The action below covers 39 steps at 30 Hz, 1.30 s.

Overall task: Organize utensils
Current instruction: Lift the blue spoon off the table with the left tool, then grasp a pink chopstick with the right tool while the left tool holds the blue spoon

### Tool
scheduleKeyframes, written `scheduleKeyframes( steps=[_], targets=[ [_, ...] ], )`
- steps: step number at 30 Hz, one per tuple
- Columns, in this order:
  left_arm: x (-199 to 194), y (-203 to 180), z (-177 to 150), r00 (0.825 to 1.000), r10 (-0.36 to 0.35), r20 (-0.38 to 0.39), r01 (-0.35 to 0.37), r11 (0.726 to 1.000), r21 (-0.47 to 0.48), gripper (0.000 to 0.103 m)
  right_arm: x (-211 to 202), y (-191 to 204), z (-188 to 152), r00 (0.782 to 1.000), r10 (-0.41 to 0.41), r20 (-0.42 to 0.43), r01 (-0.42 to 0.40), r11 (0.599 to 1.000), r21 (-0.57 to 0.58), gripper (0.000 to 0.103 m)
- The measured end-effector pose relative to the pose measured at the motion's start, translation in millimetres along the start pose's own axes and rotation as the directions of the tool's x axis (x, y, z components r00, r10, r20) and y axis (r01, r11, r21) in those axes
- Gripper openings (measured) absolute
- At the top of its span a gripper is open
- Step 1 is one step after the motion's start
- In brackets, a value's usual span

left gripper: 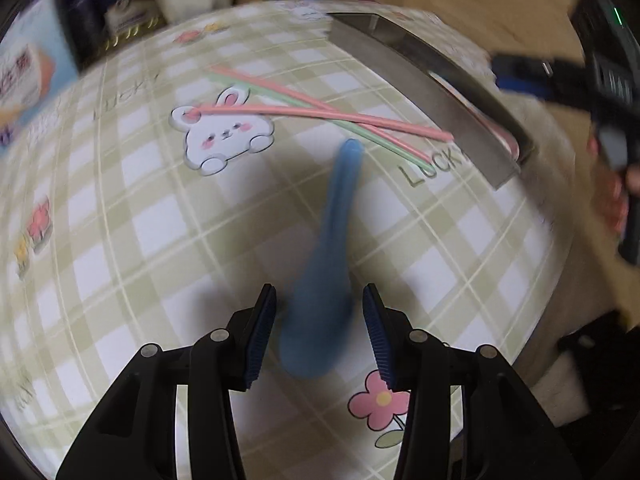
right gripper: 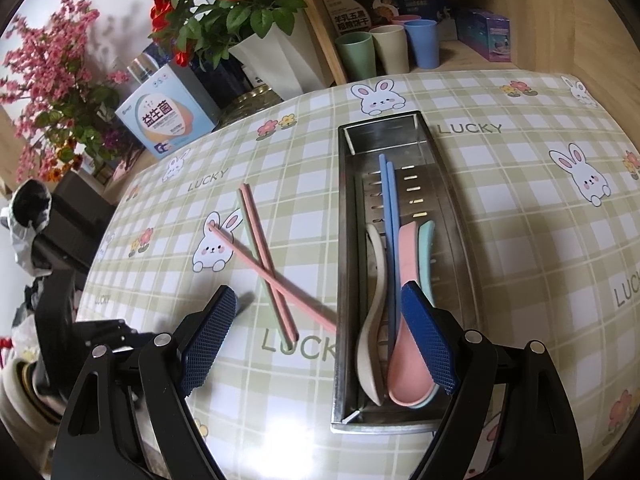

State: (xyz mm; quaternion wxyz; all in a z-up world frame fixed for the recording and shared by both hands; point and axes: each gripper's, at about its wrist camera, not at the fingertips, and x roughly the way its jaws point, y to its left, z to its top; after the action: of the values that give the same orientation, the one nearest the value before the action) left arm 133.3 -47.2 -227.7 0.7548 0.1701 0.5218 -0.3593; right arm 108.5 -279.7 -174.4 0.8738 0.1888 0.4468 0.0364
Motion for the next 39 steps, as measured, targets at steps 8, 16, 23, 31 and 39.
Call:
scheduleKeyframes(
  steps=[8, 16, 23, 31, 39],
  targets=[
    [12.8, -7.3, 25.5, 0.998, 0.053, -0.016, -0.054, 0.998, -0.035, 0.027, -2.4, -0.8, 0.2, 1.0, -0.014, 0.001, 0.014, 1.0, -0.006, 0.081],
    [4.9, 21.8, 17.1, 0.993, 0.11, 0.036, -0.098, 0.965, -0.242, 0.016, 13.5, 7.8, 2.3, 0.998, -0.038, -0.05, 0.032, 0.994, -0.103, 0.059],
    [-13.6, 58.8, -17.6, 0.984, 0.132, 0.118, -0.06, 0.875, -0.48, 0.016, 63.3, 58.8, 9.0, 0.985, -0.042, -0.167, -0.027, 0.919, -0.393, 0.031],
    [-18.6, 68.1, -34.3, 0.976, 0.118, 0.185, 0.008, 0.823, -0.568, 0.016, 115.4, 89.2, 8.7, 0.963, -0.12, -0.242, -0.026, 0.849, -0.528, 0.03],
    [-19.8, 71.8, -42.3, 0.967, 0.107, 0.23, 0.046, 0.819, -0.572, 0.017, 117.4, 82.6, 2.4, 0.956, -0.101, -0.276, -0.039, 0.887, -0.461, 0.011]
  ],
)
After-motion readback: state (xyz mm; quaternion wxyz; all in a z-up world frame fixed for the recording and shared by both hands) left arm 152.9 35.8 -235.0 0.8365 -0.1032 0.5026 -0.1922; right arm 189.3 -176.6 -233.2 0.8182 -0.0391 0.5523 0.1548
